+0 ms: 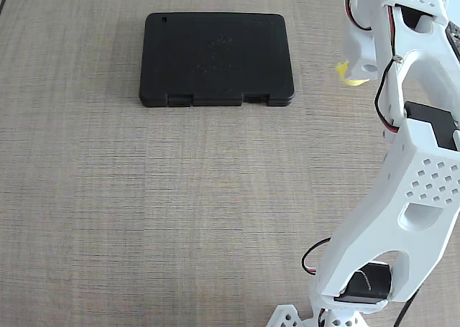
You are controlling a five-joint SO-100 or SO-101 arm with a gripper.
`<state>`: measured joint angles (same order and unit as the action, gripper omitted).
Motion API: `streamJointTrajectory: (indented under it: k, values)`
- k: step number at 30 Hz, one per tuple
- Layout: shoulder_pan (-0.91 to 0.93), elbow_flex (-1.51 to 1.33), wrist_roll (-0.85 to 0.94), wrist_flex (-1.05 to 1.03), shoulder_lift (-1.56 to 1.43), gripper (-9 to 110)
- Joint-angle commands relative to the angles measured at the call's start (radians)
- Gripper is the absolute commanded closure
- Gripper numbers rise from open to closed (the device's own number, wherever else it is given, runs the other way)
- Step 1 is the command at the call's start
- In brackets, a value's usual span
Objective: Grasp a duck and put it on the black surface.
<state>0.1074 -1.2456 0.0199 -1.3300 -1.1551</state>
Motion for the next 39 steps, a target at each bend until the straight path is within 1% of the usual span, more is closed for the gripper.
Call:
streamJointTrajectory:
  k: [1,6,11,15,23,30,32,36,39]
  values:
    - [-0.083,0.166,-0.014,-0.130,-0.181,98]
    - [-0.264,0.261,-0.066,-0.202,-0.164,98]
    - [-0.413,0.301,-0.143,-0.192,-0.078,98]
    - [-0.476,0.322,-0.160,-0.144,0.017,98]
    - [-0.483,0.311,-0.161,-0.014,0.153,98]
    - [-0.480,0.311,-0.150,0.040,0.196,98]
    - [-0.480,0.311,-0.156,0.041,0.196,95]
    - [-0.479,0.311,-0.160,0.043,0.196,86]
    - [-0.439,0.310,-0.160,0.043,0.183,81]
